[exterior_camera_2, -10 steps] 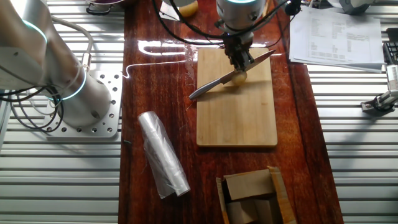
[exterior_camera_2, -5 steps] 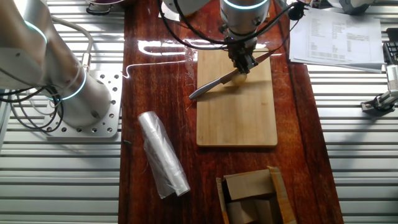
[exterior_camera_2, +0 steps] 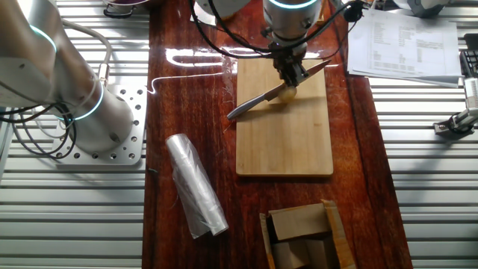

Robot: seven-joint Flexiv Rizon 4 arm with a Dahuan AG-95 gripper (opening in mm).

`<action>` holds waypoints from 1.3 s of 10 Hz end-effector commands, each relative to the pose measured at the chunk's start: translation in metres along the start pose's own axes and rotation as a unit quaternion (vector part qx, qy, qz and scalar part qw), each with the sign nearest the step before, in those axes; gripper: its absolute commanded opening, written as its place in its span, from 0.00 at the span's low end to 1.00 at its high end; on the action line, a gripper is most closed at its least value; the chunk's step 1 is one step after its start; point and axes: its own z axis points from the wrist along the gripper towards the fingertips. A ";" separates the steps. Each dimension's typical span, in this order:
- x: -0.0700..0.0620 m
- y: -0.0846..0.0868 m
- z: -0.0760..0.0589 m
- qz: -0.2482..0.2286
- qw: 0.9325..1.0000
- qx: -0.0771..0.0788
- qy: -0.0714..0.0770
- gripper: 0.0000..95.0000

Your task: Chop the potatoes

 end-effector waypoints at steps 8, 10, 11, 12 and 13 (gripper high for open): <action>0.006 0.000 0.002 -0.006 1.000 0.001 -0.004 0.00; 0.006 0.000 0.002 -0.008 1.000 0.001 -0.005 0.00; 0.006 0.000 0.003 -0.014 1.000 0.006 -0.007 0.00; 0.005 -0.001 0.003 -0.018 1.000 0.007 -0.009 0.00; 0.005 -0.001 0.003 -0.022 1.000 0.005 -0.006 0.00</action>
